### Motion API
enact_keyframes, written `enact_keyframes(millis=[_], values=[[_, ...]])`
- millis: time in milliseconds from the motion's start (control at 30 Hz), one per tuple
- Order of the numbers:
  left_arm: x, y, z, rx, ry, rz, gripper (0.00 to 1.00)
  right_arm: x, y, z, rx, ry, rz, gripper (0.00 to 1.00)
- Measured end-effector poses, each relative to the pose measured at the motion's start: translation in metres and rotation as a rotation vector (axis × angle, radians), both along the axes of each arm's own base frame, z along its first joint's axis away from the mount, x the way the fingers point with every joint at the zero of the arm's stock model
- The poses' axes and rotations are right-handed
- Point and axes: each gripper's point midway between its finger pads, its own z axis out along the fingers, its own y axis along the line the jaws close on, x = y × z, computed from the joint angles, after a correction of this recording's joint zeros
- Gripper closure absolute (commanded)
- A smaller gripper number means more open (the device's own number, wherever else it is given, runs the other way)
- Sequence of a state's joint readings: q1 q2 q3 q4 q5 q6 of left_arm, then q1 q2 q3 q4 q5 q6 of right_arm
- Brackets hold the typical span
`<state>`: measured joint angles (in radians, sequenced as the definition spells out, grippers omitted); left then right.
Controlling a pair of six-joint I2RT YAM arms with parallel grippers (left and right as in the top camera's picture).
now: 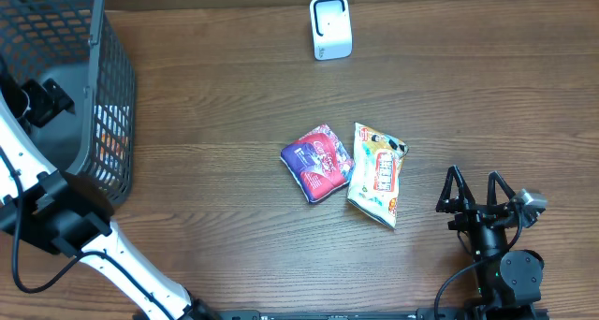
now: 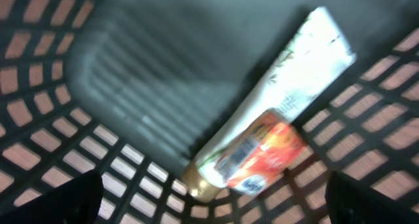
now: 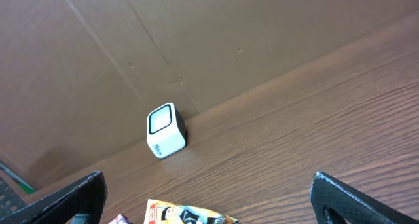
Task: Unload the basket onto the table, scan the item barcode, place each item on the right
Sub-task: 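Reach the left gripper into the basket and grasp the small orange box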
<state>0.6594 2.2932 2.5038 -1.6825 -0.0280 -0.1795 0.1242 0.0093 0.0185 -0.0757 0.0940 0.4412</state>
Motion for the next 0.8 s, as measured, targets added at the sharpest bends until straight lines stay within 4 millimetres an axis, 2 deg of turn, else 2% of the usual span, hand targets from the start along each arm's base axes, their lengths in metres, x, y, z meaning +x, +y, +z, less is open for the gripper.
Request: enact_keyframes(millis=[100,233,333,467,500,600,633,700,800], values=[[-0.028,-0.005,-0.009,-0.039,0.078,0.026,0.00,0.000,0.000,0.000,0.000,0.000,0.000,0.00],[-0.053,0.003,-0.019,-0.080,0.103,0.081,0.00,0.000,0.000,0.000,0.000,0.000,0.000,0.00],[-0.045,0.006,-0.031,-0.118,0.047,0.052,0.00,0.000,0.000,0.000,0.000,0.000,0.000,0.00],[-0.028,-0.010,-0.049,-0.200,-0.023,-0.049,0.04,0.000,0.000,0.000,0.000,0.000,0.000,0.00],[-0.023,-0.013,-0.053,-0.204,-0.035,-0.068,0.07,0.000,0.000,0.000,0.000,0.000,0.000,0.00],[-0.002,-0.025,-0.069,-0.211,-0.084,-0.157,0.33,0.000,0.000,0.000,0.000,0.000,0.000,0.00],[0.001,-0.027,-0.072,-0.210,-0.089,-0.174,0.39,0.000,0.000,0.000,0.000,0.000,0.000,0.00],[0.008,-0.034,-0.082,-0.218,-0.100,-0.202,0.44,0.000,0.000,0.000,0.000,0.000,0.000,0.00],[0.013,-0.048,-0.099,-0.243,-0.097,-0.230,0.46,0.000,0.000,0.000,0.000,0.000,0.000,0.00]])
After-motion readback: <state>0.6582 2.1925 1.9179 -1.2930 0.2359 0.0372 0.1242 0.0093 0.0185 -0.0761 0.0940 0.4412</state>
